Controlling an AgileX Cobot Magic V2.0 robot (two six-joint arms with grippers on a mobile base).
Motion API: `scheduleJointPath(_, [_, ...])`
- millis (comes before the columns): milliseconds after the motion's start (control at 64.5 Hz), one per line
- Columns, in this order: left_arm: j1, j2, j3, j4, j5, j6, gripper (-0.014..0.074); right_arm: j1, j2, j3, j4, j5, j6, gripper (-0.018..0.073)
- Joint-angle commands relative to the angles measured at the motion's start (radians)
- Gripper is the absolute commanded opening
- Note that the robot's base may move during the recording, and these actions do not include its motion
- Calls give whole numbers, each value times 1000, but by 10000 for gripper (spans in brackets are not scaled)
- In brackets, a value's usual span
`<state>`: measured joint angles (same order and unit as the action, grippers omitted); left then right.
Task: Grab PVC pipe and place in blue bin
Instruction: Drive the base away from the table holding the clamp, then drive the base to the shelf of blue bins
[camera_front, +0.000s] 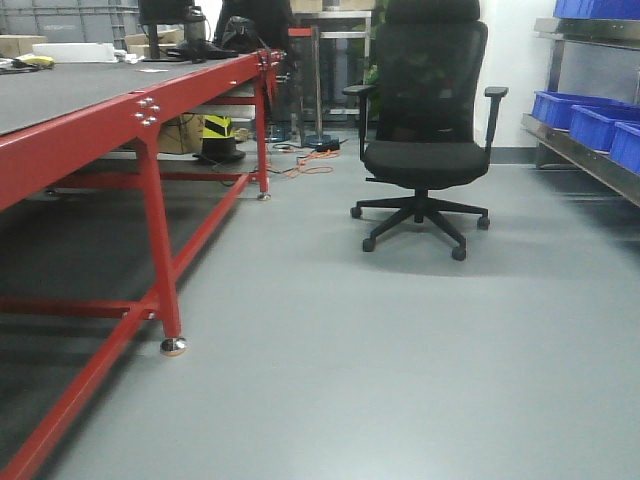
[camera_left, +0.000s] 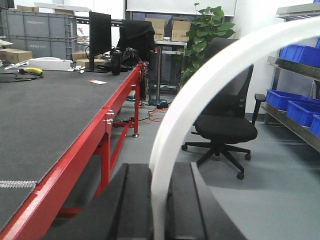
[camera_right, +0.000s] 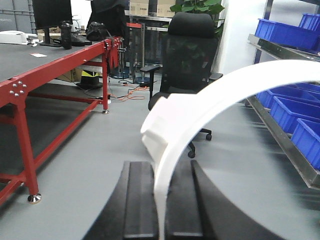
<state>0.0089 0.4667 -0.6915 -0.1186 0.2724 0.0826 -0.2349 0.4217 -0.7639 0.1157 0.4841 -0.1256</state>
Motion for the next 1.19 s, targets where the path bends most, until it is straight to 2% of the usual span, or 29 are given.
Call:
scheduleJointPath(0, [-7,-4,-1,-5,-28,-4,-111,-1,-3,1,-5,-33,-6,-162])
scheduleJointPath(1178, [-7,-4,-1,-5,-28,-4,-111,-1,-3,1,-5,-36,-6,-162])
